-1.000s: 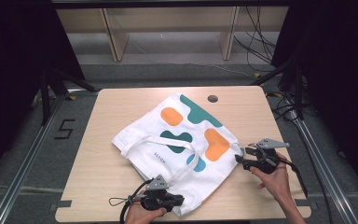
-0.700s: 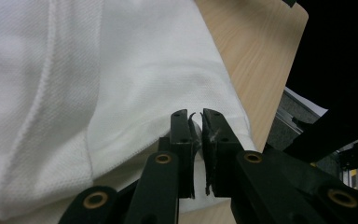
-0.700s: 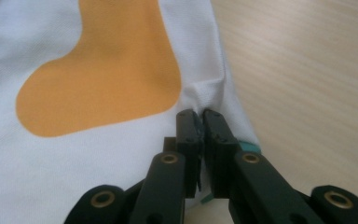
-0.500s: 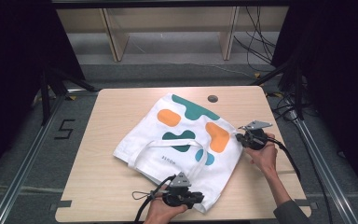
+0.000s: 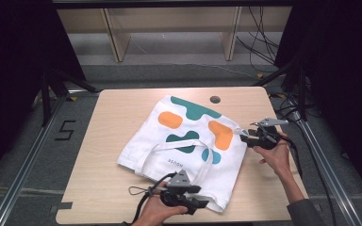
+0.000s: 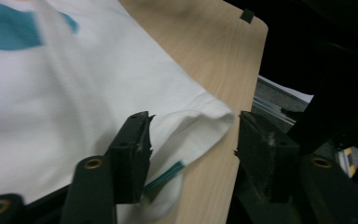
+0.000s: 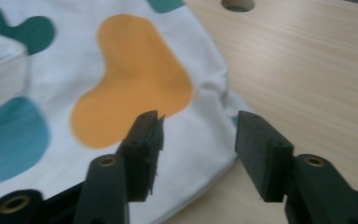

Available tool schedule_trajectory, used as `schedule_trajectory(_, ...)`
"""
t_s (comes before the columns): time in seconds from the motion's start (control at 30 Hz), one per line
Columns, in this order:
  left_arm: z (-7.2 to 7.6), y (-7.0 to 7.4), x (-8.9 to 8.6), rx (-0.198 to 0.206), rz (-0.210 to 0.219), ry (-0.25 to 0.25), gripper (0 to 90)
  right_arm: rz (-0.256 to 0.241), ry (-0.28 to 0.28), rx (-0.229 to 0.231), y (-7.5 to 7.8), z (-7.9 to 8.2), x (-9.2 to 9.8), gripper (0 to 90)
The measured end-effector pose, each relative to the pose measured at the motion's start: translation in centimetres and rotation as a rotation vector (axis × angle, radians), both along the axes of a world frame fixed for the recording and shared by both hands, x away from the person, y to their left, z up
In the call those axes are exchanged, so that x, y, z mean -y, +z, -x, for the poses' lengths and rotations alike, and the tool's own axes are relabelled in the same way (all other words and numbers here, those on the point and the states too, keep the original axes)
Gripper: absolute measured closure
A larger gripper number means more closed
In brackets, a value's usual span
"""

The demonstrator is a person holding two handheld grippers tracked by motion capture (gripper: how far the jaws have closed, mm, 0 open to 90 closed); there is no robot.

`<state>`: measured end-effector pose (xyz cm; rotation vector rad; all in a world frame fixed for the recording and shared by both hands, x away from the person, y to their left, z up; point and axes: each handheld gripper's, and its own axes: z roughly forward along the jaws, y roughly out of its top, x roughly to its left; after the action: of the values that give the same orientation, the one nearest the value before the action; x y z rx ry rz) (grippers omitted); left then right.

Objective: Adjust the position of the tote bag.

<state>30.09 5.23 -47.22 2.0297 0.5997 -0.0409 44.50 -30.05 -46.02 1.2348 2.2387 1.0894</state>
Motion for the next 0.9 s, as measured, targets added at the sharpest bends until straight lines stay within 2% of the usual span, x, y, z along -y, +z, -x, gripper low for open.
schedule_trajectory(0.03, -0.4, 0.6, -2.4, 0.051, -0.025, 0.047, 36.0, 0.016, 0.004, 0.012, 0.5, 1.6, 0.0, 42.3)
schedule_trajectory(0.07, -0.4, 0.6, -2.4, 0.051, -0.025, 0.047, 34.7, 0.016, 0.004, 0.012, 0.5, 1.6, 0.0, 42.3)
schedule_trajectory(0.1, -1.2, 1.0, -4.9, 0.122, -0.08, 0.127, 33.7, -0.011, 0.027, 0.016, 1.0, 3.1, -0.4, 38.1)
schedule_trajectory(0.17, -2.1, 1.3, -7.7, 0.139, -0.134, 0.179, 30.3, -0.003, 0.08, -0.007, 1.2, 4.8, -1.0, 35.3)
schedule_trajectory(0.2, -2.5, 1.3, -8.9, 0.151, -0.132, 0.22, 30.3, -0.001, 0.103, -0.002, 1.2, 5.7, -1.4, 34.8)
schedule_trajectory(0.23, -2.7, 1.2, -10.0, 0.137, -0.129, 0.269, 29.9, -0.01, 0.122, 0.001, 1.3, 6.7, -1.8, 34.6)
schedule_trajectory(0.27, -2.7, 1.2, -10.0, 0.137, -0.129, 0.269, 28.4, -0.01, 0.122, 0.001, 1.3, 6.7, -1.8, 34.6)
schedule_trajectory(0.3, -3.5, 1.1, -12.3, 0.134, -0.155, 0.321, 26.9, -0.014, 0.163, -0.019, 1.4, 8.5, -2.7, 32.2)
schedule_trajectory(0.33, -3.7, 0.9, -13.1, 0.12, -0.147, 0.369, 26.7, -0.006, 0.178, -0.006, 1.4, 9.2, -3.1, 32.1)
schedule_trajectory(0.37, -3.9, 0.8, -14.0, 0.115, -0.171, 0.383, 26.0, -0.012, 0.202, -0.006, 1.3, 9.9, -3.4, 32.2)
schedule_trajectory(0.4, -4.1, 0.6, -14.7, 0.11, -0.172, 0.402, 25.4, -0.01, 0.212, -0.005, 1.3, 10.5, -3.7, 32.0)
schedule_trajectory(0.47, -4.5, 0.4, -16.1, 0.098, -0.214, 0.412, 24.8, 0.006, 0.256, -0.014, 1.0, 11.4, -4.5, 31.1)
schedule_trajectory(0.53, -4.8, 0.2, -17.2, 0.105, -0.211, 0.448, 24.5, 0.001, 0.258, -0.024, 0.8, 12.3, -5.0, 31.0)
schedule_trajectory(0.57, -4.9, 0.2, -17.8, 0.09, -0.241, 0.448, 24.5, 0.001, 0.264, -0.02, 0.7, 12.7, -5.3, 30.9)
schedule_trajectory(0.6, -5.0, 0.0, -18.3, 0.093, -0.236, 0.475, 24.7, 0.001, 0.275, -0.011, 0.6, 12.9, -5.5, 30.7)
schedule_trajectory(0.63, -5.1, -0.1, -18.8, 0.094, -0.261, 0.482, 25.4, -0.003, 0.288, -0.02, 0.5, 13.3, -5.8, 30.7)
schedule_trajectory(0.67, -5.1, -0.1, -18.8, 0.094, -0.261, 0.482, 26.0, -0.003, 0.288, -0.02, 0.5, 13.3, -5.8, 30.7)
schedule_trajectory(0.7, -5.3, -0.6, -19.4, 0.076, -0.291, 0.515, 26.0, 0.008, 0.31, -0.049, 0.2, 13.8, -6.2, 30.6)
schedule_trajectory(0.73, -5.3, -0.6, -19.4, 0.076, -0.291, 0.515, 26.1, 0.013, 0.315, -0.044, 0.0, 14.0, -6.4, 30.4)
schedule_trajectory(0.77, -5.5, -1.1, -19.8, 0.078, -0.335, 0.52, 26.2, 0.02, 0.32, -0.047, -0.1, 14.2, -6.6, 30.3)
schedule_trajectory(0.87, -5.8, -1.7, -19.8, 0.067, -0.352, 0.538, 26.5, 0.018, 0.332, -0.051, -0.3, 14.6, -7.0, 29.9)
schedule_trajectory(0.9, -6.0, -1.9, -19.8, 0.074, -0.375, 0.539, 27.0, 0.014, 0.339, -0.051, -0.4, 14.8, -7.3, 29.8)
